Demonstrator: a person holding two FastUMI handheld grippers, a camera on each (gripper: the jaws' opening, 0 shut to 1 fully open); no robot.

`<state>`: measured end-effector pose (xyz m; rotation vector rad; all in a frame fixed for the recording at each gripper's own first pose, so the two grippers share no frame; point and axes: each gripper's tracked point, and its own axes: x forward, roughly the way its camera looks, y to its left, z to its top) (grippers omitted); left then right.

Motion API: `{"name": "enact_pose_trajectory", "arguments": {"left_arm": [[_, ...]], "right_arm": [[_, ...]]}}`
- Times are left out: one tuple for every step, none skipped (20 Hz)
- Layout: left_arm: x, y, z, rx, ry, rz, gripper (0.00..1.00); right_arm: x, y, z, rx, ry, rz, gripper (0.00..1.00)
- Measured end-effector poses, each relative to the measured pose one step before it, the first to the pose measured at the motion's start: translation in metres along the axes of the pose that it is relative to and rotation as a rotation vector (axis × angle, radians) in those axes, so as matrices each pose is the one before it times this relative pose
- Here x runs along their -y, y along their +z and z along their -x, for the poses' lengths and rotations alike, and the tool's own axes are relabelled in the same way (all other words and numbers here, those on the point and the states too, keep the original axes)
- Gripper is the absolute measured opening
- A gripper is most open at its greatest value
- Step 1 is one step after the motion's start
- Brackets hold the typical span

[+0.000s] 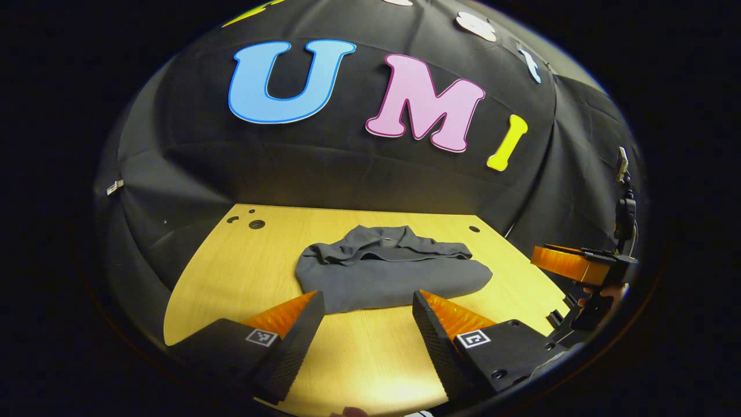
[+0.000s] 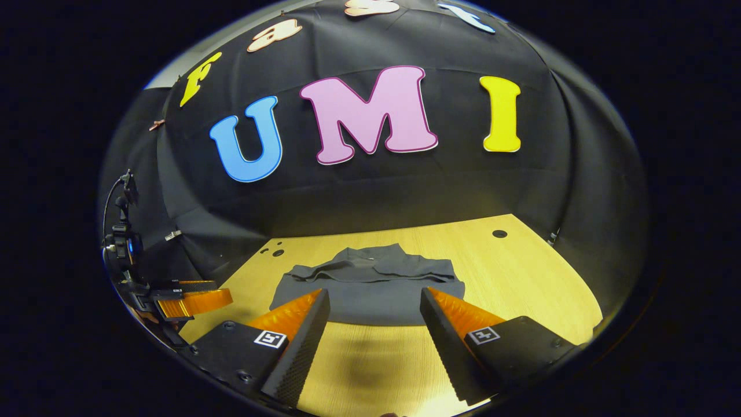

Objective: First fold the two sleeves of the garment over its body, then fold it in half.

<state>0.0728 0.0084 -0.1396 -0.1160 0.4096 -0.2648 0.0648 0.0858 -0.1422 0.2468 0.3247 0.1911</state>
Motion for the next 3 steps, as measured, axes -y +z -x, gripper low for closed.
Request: {"name": "enact_pose_trajectory", "arguments": {"left_arm": [[-0.00107, -0.00169, 0.00061, -0.00029, 0.00397, -0.00371, 0.96], [-0.00206, 0.00048, 0.00036, 0.00230, 0.00573, -0.00155, 0.96], [-0.00036, -0.00154, -0.00104, -0.00091, 0.00623, 0.00220, 0.96]], "right_arm": [[0.00064, -0.00271, 0.00043, -0.00948, 0.00021, -0.00253, 0.97], [0.00101, -0.00095, -0.00114, -0.00836, 0.00178, -0.00930, 0.97], [0.00068, 0.00133, -0.00146, -0.00422, 0.00343, -0.01755, 0.97]]}}
